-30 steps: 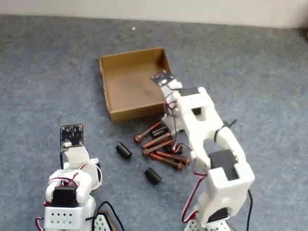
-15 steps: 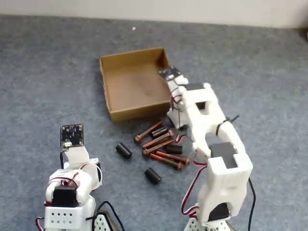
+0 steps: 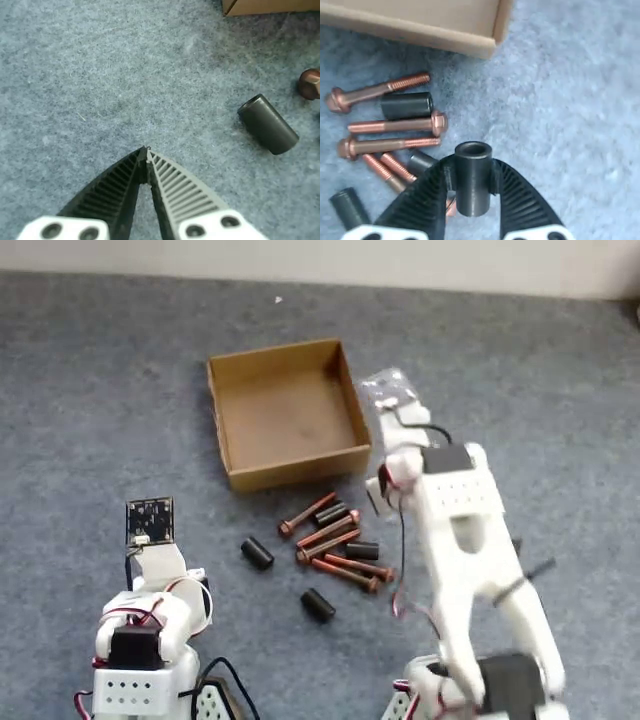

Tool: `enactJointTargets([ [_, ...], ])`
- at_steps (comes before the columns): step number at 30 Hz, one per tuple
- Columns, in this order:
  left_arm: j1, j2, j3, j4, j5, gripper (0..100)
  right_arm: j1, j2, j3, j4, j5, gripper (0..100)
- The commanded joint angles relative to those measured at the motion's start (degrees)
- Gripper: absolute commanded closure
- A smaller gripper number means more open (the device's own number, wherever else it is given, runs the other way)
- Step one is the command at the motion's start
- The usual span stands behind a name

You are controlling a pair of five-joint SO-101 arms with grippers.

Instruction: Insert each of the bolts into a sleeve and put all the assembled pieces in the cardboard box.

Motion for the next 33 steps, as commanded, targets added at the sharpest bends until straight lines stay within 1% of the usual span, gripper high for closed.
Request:
enactJointTargets([
  [1,-0.1,-0.2,1.2,0.4,-0.4,99,0.9,-14.7,6.5,0.5,-6.2,99.4],
  [6,-0.1,-0.2,1.2,0.4,-0.4,99,4.7,-24.7,14.6,-1.0,-9.8,99.4],
  [11,-0.4,-0.4,0.8,0.3,-0.5,99,12.0,-29.7,21.3,-7.5,-13.5,99.4],
  [15,-0.6,-0.4,-3.1,-2.1,-0.8,99,16.6,-29.8,26.4,-14.7,-17.1,99.4],
  [17,-0.2,-0.4,-6.5,-3.6,-4.7,99,19.1,-29.8,28.2,-17.3,-18.6,99.4],
  [20,-0.1,-0.4,-11.7,-6.9,-17.2,99,22.5,-29.8,29.4,-19.0,-20.8,99.4],
  [22,-0.1,-0.3,-14.2,-11.5,-24.9,99,24.3,-29.7,29.7,-19.7,-21.3,99.4],
  [25,0.0,-0.3,-16.2,-13.5,-31.4,99,26.8,-29.6,29.8,-21.1,-23.2,99.4],
  [26,1.0,-0.2,-17.1,-14.2,-33.1,99,27.4,-29.2,29.8,-21.4,-23.8,99.4],
  [28,5.9,-0.1,-19.3,-15.1,-35.5,99,28.7,-28.1,29.5,-21.4,-24.0,99.4],
  [33,18.2,0.7,-24.0,-10.9,-36.8,94,32.5,-24.2,29.3,-21.4,-26.4,99.4],
])
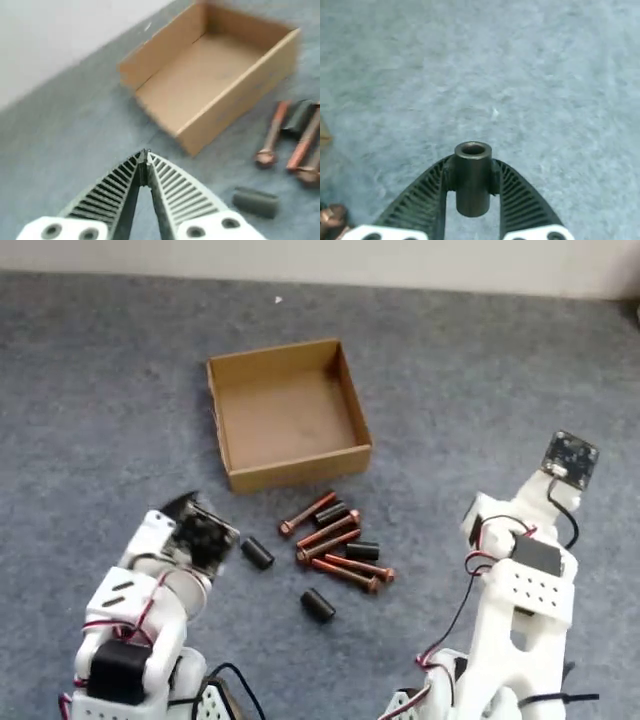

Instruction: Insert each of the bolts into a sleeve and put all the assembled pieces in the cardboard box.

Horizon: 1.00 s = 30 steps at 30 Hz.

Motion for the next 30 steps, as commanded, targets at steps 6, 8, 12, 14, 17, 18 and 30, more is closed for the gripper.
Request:
enactJointTargets([
  [6,20.0,18.2,-10.8,2.4,-2.1,94,6.4,3.6,-1.2,-3.5,-2.1,99.4],
  [8,24.1,26.5,-13.9,2.4,-4.3,92,7.3,3.6,-1.2,-3.6,-2.1,99.4],
  [12,30.0,42.2,-20.4,2.4,-5.6,86,10.9,3.7,-2.9,-3.6,-2.1,99.4],
  [14,32.4,49.6,-23.3,2.2,-5.6,85,13.4,4.0,-3.8,-3.6,-2.2,99.4],
  [17,35.2,59.9,-26.2,-1.0,-5.6,85,16.3,3.8,-4.0,-3.6,-2.2,99.4],
  [18,36.0,63.1,-26.5,-2.8,-5.6,85,17.5,3.6,-4.1,-3.6,-2.2,99.4],
  [30,40.8,87.8,-28.6,-20.2,-5.6,85,24.4,4.2,-7.4,-3.6,-2.2,99.4],
])
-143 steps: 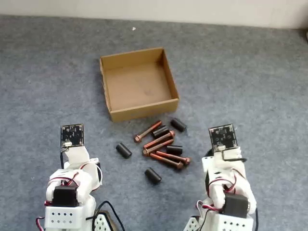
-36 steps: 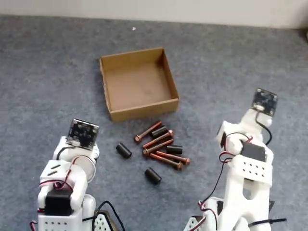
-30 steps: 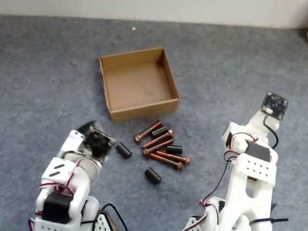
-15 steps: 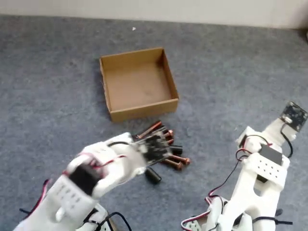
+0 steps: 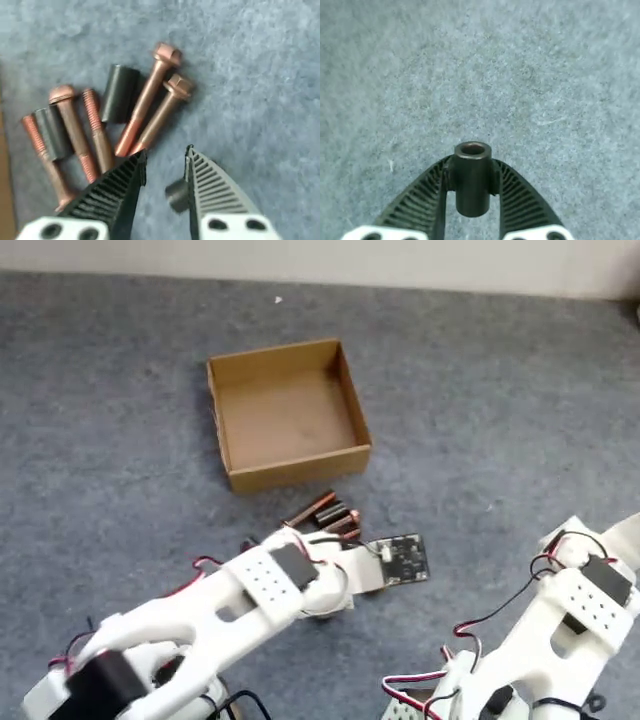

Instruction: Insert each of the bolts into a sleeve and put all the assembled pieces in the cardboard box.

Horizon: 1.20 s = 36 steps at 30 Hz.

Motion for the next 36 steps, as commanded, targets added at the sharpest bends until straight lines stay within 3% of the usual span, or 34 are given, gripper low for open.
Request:
enactJointTargets([
  [1,0.9,5.4,-5.9,-3.6,-0.7,85,1.1,-0.3,-3.7,-1.6,-0.6,99.4],
  [16,1.7,19.8,-17.0,-3.4,-1.7,85,0.7,-0.5,-3.7,-1.6,-0.4,99.4],
  [25,2.9,25.8,-24.1,6.0,-5.7,85,0.7,-0.5,-3.7,-1.6,-0.3,99.4],
  [36,4.7,25.8,-23.7,10.5,-5.8,85,0.7,-0.6,-3.7,-1.6,-0.1,99.4],
])
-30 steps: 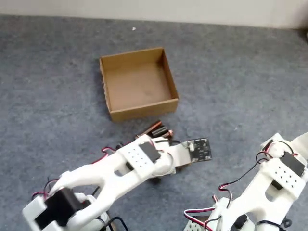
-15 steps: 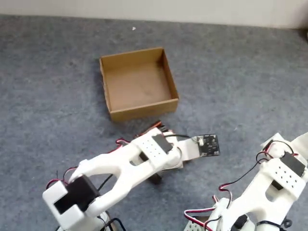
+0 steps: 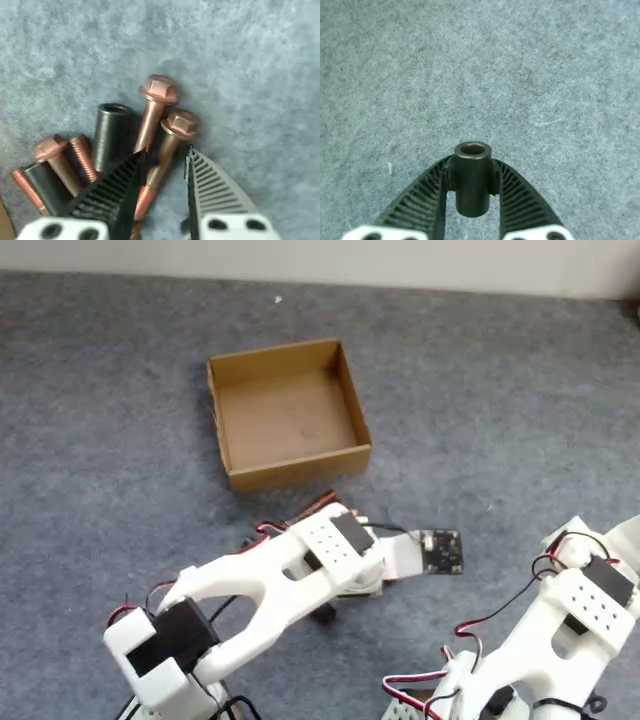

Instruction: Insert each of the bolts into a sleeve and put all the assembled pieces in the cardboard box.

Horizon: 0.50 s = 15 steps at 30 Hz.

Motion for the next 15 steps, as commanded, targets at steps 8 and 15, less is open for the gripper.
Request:
enactJointTargets([
  [8,1.9,0.2,-1.5,1.8,-0.5,85,0.1,-0.6,-3.6,-1.6,-0.1,99.4],
  [15,3.4,1.5,-3.0,2.1,-0.4,85,0.1,-0.7,-3.6,-1.6,-0.1,99.4],
])
